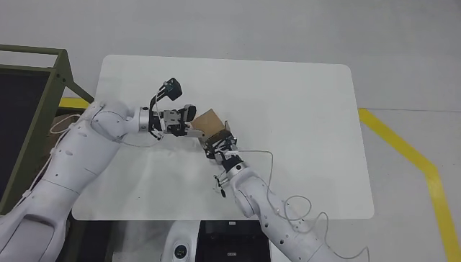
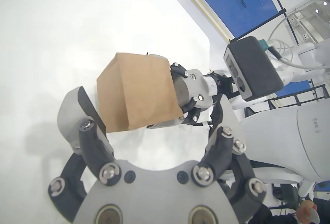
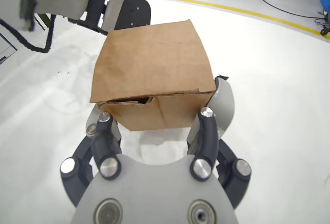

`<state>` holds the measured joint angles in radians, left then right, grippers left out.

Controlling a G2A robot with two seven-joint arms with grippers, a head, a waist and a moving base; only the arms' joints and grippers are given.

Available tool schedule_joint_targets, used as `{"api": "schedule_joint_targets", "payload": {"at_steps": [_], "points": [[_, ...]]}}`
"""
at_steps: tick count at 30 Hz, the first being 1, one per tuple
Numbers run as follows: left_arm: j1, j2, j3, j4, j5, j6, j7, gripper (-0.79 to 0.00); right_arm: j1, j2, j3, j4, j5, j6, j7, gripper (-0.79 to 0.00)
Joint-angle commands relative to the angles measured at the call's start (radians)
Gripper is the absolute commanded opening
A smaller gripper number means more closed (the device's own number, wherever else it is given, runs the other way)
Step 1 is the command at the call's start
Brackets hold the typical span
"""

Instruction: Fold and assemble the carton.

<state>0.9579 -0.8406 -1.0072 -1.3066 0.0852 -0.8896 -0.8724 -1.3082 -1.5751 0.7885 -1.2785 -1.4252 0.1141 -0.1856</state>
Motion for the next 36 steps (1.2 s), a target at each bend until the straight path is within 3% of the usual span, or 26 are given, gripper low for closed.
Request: {"api": "schedule_joint_targets", "payload": {"at_steps": [1, 6, 18, 21, 28, 36], "points": [[0.013, 0.006, -0.017, -0.008, 0.0, 0.005, 0.005, 0.0, -0.021, 0.007, 0.008, -0.049, -0.031, 0.002, -0.003, -0.785], [0.054, 0.025, -0.092, -0.009, 0.002, 0.008, 0.065, 0.0, -0.086, 0.03, 0.038, -0.184, -0.11, -0.011, 0.035, -0.785], [0.279, 0.089, -0.348, -0.059, -0.066, -0.123, 0.196, 0.0, -0.086, 0.03, 0.038, -0.184, -0.11, -0.011, 0.035, -0.785], [0.313, 0.097, -0.374, -0.055, -0.092, -0.121, 0.195, 0.0, -0.086, 0.03, 0.038, -0.184, -0.11, -0.011, 0.035, -0.785], [0.315, 0.098, -0.377, -0.056, -0.081, -0.112, 0.187, 0.0, -0.106, 0.037, 0.049, -0.23, -0.192, 0.055, -0.001, -0.785], [0.315, 0.098, -0.377, -0.056, -0.081, -0.112, 0.187, 0.0, -0.237, 0.081, 0.147, -0.478, -0.345, 0.036, -0.102, -0.785]]}}
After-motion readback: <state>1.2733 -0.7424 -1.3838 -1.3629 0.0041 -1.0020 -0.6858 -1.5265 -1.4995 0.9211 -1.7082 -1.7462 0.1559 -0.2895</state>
